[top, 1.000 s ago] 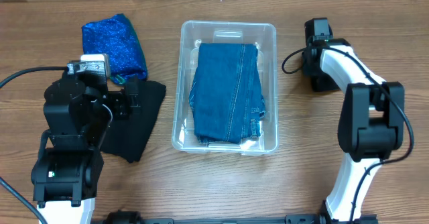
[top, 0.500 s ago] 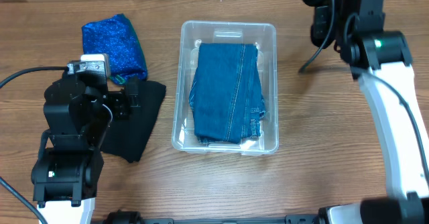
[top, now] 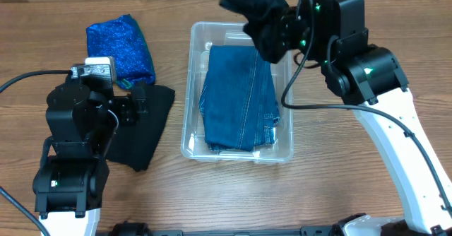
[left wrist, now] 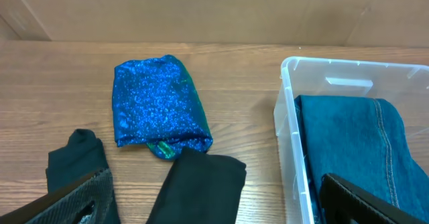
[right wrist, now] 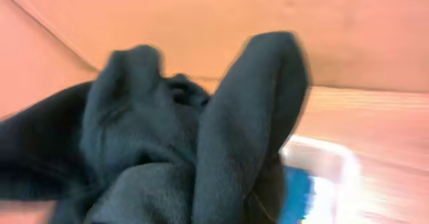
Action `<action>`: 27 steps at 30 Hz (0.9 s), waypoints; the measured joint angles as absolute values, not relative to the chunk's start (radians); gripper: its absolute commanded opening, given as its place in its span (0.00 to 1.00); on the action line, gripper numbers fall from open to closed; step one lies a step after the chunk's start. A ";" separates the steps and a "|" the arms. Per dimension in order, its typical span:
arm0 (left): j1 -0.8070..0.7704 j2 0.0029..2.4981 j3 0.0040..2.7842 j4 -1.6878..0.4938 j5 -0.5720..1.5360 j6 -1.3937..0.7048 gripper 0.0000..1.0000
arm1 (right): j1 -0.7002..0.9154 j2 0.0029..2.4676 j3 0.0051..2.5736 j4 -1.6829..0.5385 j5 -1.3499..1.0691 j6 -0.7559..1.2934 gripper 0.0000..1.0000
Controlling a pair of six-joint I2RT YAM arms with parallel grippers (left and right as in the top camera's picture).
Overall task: Pack container
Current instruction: 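Carry the black cloth over the container and lower it onto the jeans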
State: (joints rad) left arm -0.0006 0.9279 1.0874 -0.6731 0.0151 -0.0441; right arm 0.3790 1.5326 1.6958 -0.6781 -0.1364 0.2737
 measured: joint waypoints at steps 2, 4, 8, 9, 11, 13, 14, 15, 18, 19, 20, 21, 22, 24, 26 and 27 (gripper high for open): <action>-0.001 0.928 1.087 -0.673 0.015 -0.044 1.00 | 0.378 1.542 1.696 -0.648 -0.190 0.347 0.04; -0.001 0.928 1.087 -0.673 0.015 -0.044 1.00 | 0.379 1.561 1.696 -0.645 -0.245 0.435 0.04; -0.001 0.928 1.087 -0.673 0.015 -0.044 1.00 | 0.378 1.644 1.696 -0.605 -0.379 0.545 0.04; -0.001 0.928 1.087 -0.673 0.015 -0.044 1.00 | 0.378 1.663 1.696 -0.595 -0.409 0.562 0.04; -0.001 0.928 1.087 -0.673 0.015 -0.044 1.00 | 0.378 1.715 1.696 -0.568 -0.476 0.603 0.04; -0.001 0.928 1.087 -0.673 0.015 -0.044 1.00 | 0.379 1.784 1.695 -0.544 -0.545 0.652 0.04; -0.001 0.928 1.087 -0.673 0.015 -0.044 1.00 | 0.379 1.802 1.695 -0.530 -0.562 0.664 0.04; -0.001 0.928 1.087 -0.673 0.015 -0.044 1.00 | 0.379 1.824 1.695 -0.515 -0.580 0.677 0.04; -0.001 0.928 1.087 -0.673 0.015 -0.036 1.00 | 0.379 1.872 1.695 -0.493 -0.623 0.707 0.04; -0.001 0.928 1.087 -0.673 0.015 -0.030 1.00 | 0.378 1.880 1.695 -0.492 -0.631 0.714 0.04; -0.001 0.928 1.087 -0.673 0.015 -0.025 1.00 | 0.379 1.885 1.695 -0.493 -0.638 0.720 0.04; -0.001 0.928 1.087 -0.673 0.015 -0.022 1.00 | 0.379 1.885 1.695 -0.492 -0.643 0.726 0.04; -0.001 0.928 1.087 -0.673 0.015 -0.020 1.00 | 0.379 1.885 1.695 -0.487 -0.647 0.729 0.04; -0.001 0.928 1.087 -0.673 0.015 -0.019 1.00 | 0.379 1.885 1.695 -0.466 -0.655 0.733 0.04; -0.001 0.928 1.087 -0.673 0.015 -0.018 1.00 | 0.379 1.885 1.695 -0.451 -0.657 0.738 0.04; -0.001 0.928 1.087 -0.673 0.015 -0.018 1.00 | 0.379 1.885 1.695 -0.439 -0.658 0.741 0.04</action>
